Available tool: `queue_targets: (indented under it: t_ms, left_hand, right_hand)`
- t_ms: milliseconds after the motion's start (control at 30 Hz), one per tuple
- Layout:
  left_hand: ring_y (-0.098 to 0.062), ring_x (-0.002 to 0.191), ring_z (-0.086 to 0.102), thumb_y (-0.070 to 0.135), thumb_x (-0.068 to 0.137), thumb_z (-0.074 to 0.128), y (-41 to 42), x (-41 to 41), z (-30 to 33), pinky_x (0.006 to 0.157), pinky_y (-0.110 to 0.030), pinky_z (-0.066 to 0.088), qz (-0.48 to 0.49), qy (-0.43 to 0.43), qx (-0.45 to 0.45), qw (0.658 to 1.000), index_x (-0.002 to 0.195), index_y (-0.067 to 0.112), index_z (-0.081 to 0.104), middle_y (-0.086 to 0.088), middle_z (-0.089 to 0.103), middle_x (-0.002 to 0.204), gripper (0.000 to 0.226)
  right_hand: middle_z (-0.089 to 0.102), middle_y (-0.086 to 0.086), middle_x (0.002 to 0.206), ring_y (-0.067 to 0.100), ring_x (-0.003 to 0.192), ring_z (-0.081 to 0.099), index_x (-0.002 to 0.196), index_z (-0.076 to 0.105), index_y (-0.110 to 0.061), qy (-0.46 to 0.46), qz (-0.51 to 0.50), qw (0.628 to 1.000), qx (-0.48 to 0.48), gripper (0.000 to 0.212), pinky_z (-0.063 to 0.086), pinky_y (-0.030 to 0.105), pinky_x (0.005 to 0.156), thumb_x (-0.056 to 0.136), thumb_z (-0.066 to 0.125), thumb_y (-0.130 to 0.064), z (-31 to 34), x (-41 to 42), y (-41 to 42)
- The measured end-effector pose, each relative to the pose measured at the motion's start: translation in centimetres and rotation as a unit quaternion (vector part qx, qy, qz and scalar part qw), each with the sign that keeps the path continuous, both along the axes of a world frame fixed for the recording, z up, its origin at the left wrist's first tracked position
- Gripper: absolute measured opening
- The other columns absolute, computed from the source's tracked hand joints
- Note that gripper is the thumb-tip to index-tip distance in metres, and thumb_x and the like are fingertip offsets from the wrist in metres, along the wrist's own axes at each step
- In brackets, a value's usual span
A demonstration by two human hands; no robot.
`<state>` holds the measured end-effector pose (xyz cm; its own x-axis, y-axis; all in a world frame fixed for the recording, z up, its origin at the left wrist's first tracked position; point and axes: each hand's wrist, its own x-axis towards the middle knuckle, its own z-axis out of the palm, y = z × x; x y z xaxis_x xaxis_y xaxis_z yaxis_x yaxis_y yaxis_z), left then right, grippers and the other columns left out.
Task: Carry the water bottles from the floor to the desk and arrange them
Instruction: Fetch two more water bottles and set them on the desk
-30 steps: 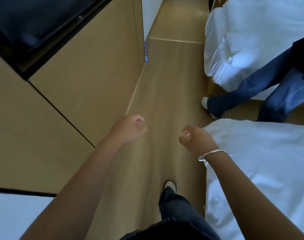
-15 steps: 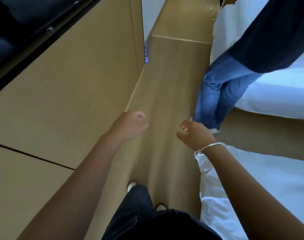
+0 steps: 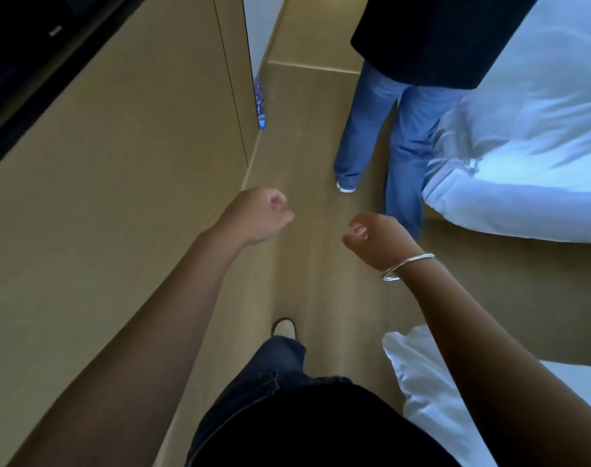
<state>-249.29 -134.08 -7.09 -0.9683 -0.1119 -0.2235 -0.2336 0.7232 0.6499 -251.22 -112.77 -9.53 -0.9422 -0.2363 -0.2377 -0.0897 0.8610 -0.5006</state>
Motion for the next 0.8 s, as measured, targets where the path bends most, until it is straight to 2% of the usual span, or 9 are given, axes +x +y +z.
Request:
queue_targets:
  t_ms: [100, 233, 400, 633, 800]
  left_hand:
    - [-0.015, 0.092, 0.057, 0.028, 0.083, 0.063, -1.8, -5.2, 0.1, 0.078, -0.022, 0.039, -0.016, -0.006, 0.009, 1.000, 0.107, 0.018, 0.064, 0.004, 0.058, 0.098, 0.027]
    - [-0.014, 0.092, 0.055, 0.028, 0.083, 0.063, -3.9, -10.4, -0.4, 0.078, -0.022, 0.038, -0.025, -0.028, 0.010, 0.999, 0.110, 0.016, 0.063, 0.005, 0.057, 0.099, 0.029]
    - [-0.015, 0.094, 0.057, 0.028, 0.082, 0.064, -6.0, -15.4, -1.6, 0.081, -0.024, 0.041, -0.030, -0.047, 0.020, 0.998, 0.106, 0.017, 0.064, 0.005, 0.058, 0.098, 0.026]
    - [-0.014, 0.090, 0.057, 0.030, 0.081, 0.065, -8.2, -23.8, -3.4, 0.078, -0.024, 0.039, -0.016, -0.059, 0.019, 0.998, 0.099, 0.021, 0.064, 0.006, 0.059, 0.095, 0.019]
    - [-0.014, 0.094, 0.056, 0.030, 0.083, 0.063, -8.4, -32.8, -4.1, 0.080, -0.024, 0.039, -0.006, -0.058, 0.016, 0.998, 0.107, 0.017, 0.063, 0.005, 0.059, 0.101, 0.028]
  right_hand:
    - [0.066, 0.006, 0.107, 0.023, 0.101, 0.060, 0.108, 0.062, -0.014, 0.004, -0.018, 1.000, 0.002, 0.031, 0.043, 0.029, 0.085, 0.082, 0.059, -0.030, 0.4, -4.5, -2.1]
    - [0.066, 0.006, 0.106, 0.024, 0.099, 0.060, 0.108, 0.062, -0.013, -0.008, -0.019, 1.000, 0.009, 0.031, 0.046, 0.032, 0.087, 0.083, 0.059, -0.031, 0.6, -9.0, -3.9]
    - [0.066, 0.006, 0.106, 0.024, 0.100, 0.060, 0.109, 0.062, -0.013, -0.030, -0.026, 0.999, 0.019, 0.031, 0.047, 0.033, 0.089, 0.083, 0.059, -0.030, 0.1, -14.2, -5.1]
    - [0.064, 0.004, 0.109, 0.020, 0.099, 0.059, 0.111, 0.060, -0.014, -0.052, -0.007, 0.998, 0.017, 0.032, 0.048, 0.033, 0.088, 0.085, 0.057, -0.031, -1.6, -22.7, -6.6]
    - [0.063, 0.005, 0.111, 0.022, 0.100, 0.059, 0.114, 0.059, -0.013, -0.057, 0.006, 0.998, 0.018, 0.033, 0.048, 0.036, 0.089, 0.086, 0.057, -0.032, -2.6, -32.0, -6.5]
